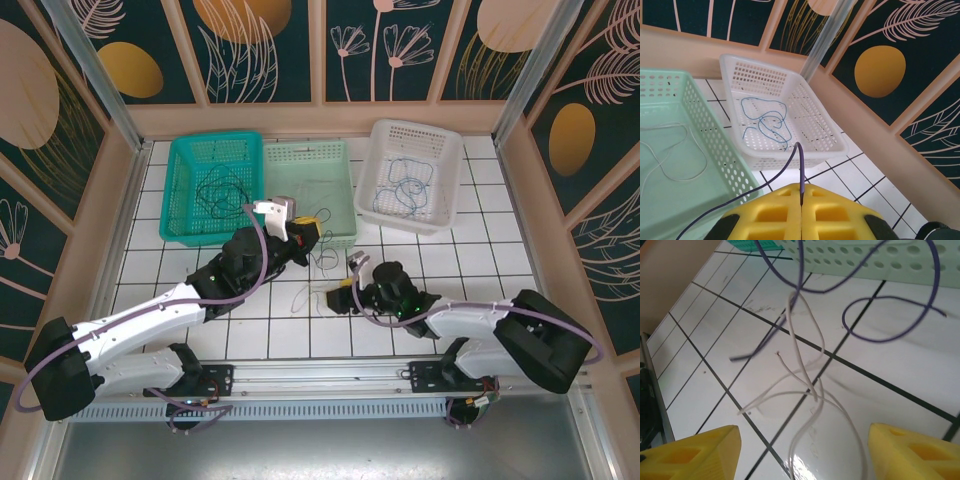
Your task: Untangle the cables
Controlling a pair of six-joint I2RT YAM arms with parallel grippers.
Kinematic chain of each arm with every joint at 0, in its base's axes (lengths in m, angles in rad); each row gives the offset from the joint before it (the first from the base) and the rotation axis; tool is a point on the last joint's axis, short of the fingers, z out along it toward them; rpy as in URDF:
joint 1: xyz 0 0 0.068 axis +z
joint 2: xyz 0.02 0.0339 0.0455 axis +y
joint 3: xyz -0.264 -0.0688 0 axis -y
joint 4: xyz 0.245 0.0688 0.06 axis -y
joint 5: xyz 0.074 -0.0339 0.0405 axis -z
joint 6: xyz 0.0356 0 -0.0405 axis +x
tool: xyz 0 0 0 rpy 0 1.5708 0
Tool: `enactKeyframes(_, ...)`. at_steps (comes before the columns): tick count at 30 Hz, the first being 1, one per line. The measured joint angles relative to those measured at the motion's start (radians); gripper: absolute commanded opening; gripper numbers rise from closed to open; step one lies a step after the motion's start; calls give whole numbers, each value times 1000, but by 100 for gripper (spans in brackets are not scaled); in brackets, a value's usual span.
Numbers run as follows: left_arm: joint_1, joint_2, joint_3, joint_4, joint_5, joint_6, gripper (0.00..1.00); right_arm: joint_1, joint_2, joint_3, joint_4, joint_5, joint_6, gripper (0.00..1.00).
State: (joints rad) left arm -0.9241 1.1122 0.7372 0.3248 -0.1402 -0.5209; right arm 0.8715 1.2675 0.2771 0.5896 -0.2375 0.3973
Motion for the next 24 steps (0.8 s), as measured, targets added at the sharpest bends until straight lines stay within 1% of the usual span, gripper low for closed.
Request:
enactKeyframes(2, 0, 0, 0, 0, 0, -2, 8, 2, 14, 15, 10, 0, -2, 68)
enactKeyframes(5, 0, 0, 0, 0, 0, -5, 8, 2, 53, 43, 14, 1, -10, 63)
enactKeyframes(11, 0, 0, 2, 1, 0, -6, 8, 2, 151, 91, 32, 8, -29, 42)
enactKeyframes(12, 0, 0, 3, 0, 0, -6, 8, 2, 161, 96, 36, 8, -31, 35)
enactKeyframes(14, 0, -1, 10, 0, 0, -6, 8, 2, 171, 97, 45, 9, -39, 15)
enactKeyframes(15, 0, -2, 13, 1, 0, -5, 8, 3, 172, 97, 50, 10, -41, 6)
enactKeyframes(16, 0, -5, 15, 1, -1, -5, 8, 3, 173, 97, 56, 12, -40, 1)
enactKeyframes(20, 0, -19, 24, -8, -16, 11, 8, 4, 172, 97, 61, 20, -49, 0)
enactKeyframes(24, 0, -29, 103, -85, -74, 79, 8, 4, 157, 81, 56, 29, -48, 0)
